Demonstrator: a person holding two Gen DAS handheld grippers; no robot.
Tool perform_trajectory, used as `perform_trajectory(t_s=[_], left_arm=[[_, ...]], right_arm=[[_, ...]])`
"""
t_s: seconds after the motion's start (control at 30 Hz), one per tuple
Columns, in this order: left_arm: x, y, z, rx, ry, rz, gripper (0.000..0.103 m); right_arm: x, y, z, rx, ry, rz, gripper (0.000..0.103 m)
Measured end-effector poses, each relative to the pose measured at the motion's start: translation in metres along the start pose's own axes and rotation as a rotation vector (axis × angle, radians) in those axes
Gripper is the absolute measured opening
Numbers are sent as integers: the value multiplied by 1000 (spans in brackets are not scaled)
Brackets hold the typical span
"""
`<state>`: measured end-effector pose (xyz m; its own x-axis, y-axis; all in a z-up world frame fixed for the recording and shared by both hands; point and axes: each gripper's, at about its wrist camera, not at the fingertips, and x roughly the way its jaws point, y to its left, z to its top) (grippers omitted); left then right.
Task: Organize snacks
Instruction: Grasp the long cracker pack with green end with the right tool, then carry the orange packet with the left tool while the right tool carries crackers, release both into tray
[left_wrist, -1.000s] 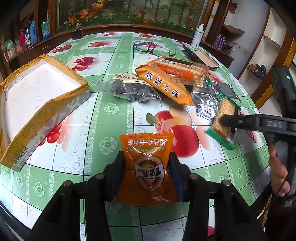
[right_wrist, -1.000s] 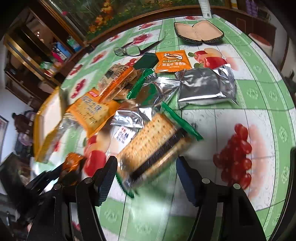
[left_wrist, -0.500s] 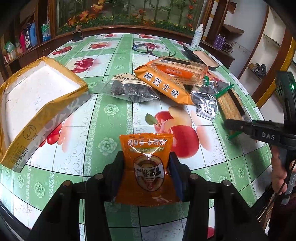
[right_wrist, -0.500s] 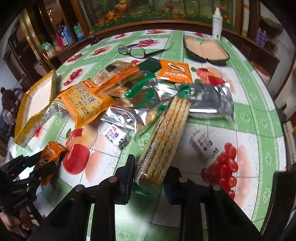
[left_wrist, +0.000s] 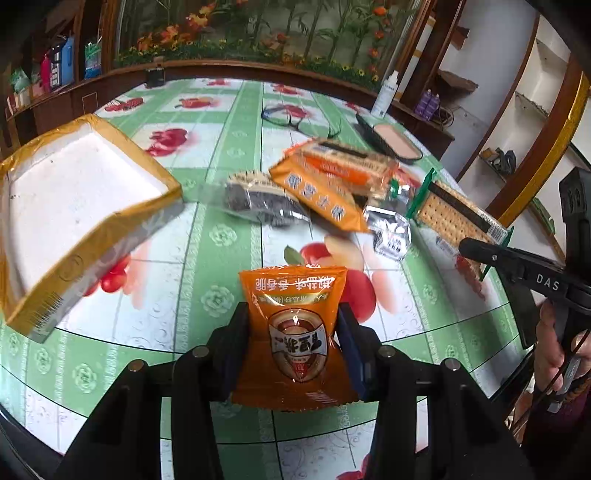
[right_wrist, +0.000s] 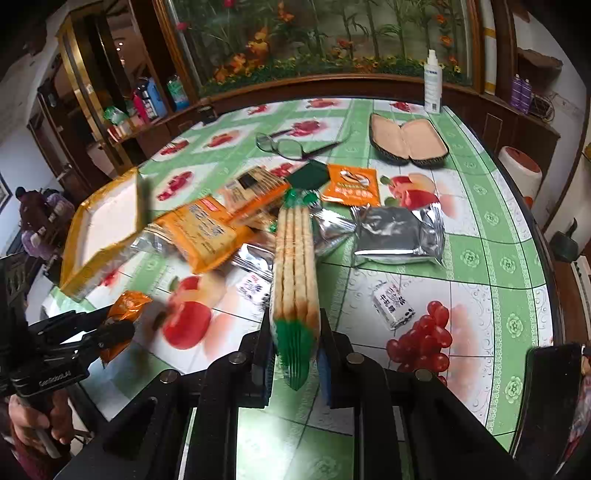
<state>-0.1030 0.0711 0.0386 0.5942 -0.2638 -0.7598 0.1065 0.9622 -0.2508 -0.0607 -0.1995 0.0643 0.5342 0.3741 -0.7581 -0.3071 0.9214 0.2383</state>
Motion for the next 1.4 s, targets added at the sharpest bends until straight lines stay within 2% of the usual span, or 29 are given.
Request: perform_trajectory(t_s=[0.3,0.67,0.87,1.13,1.3,1.4], left_arm=[[-31,25,13,-50,-75,14,46],[-66,112,48,-195,-160,144,46],[-59,169,82,-262,-165,248,46],[-24,244,125,-349,-116,377,46],[-11,272,133,-397,-91,413,46],[-6,279,132,-408,-79,418,46]], right_arm=[[-7,28,8,-36,-16,125,20],[28,126,49,-192,27,278,20],[73,192,91,-264,62,324,21],[165,266,145,-291,96,337,21],[216,300,163,-287,147,370,21],[235,313,168,-296,156,354,21]])
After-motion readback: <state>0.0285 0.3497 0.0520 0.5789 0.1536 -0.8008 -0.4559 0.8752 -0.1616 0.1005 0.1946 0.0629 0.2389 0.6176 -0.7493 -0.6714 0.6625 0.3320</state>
